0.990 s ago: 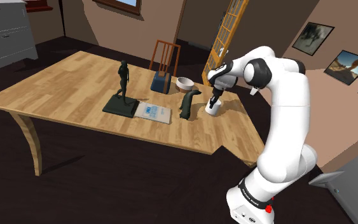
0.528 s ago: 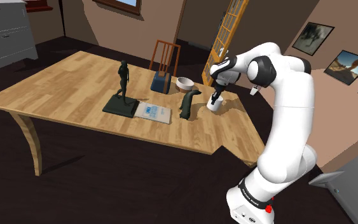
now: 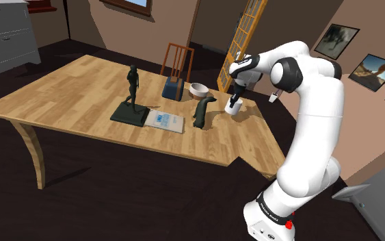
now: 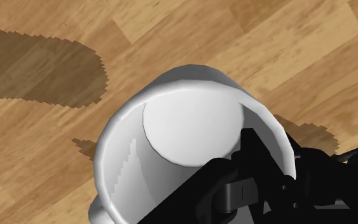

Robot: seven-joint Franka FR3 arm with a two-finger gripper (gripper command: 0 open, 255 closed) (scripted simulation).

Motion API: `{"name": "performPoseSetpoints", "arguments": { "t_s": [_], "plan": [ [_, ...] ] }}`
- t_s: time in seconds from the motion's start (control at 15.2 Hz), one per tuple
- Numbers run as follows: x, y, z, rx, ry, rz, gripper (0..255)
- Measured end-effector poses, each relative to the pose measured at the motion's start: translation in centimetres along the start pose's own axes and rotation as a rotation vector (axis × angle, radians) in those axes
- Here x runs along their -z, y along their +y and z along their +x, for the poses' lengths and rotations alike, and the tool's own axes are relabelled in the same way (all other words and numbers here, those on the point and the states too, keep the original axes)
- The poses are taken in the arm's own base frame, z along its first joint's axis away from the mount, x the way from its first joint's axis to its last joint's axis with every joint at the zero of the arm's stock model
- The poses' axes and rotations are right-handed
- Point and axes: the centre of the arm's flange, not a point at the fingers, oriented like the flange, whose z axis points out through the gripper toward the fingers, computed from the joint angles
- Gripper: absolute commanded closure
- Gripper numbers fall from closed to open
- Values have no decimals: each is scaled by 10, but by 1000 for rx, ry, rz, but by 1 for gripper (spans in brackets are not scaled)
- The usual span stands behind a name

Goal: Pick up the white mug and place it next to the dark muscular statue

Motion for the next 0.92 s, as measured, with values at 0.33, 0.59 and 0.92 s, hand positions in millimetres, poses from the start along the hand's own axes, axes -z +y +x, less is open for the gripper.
{"name": "performPoseSetpoints", "arguments": {
  "t_s": [0.33, 0.59, 0.92],
  "plan": [
    [27, -1, -1, 0, 0, 0, 255],
    [49, 0, -3, 0, 0, 0, 255],
    [74, 1, -4, 0, 0, 0, 255]
  ]
}}
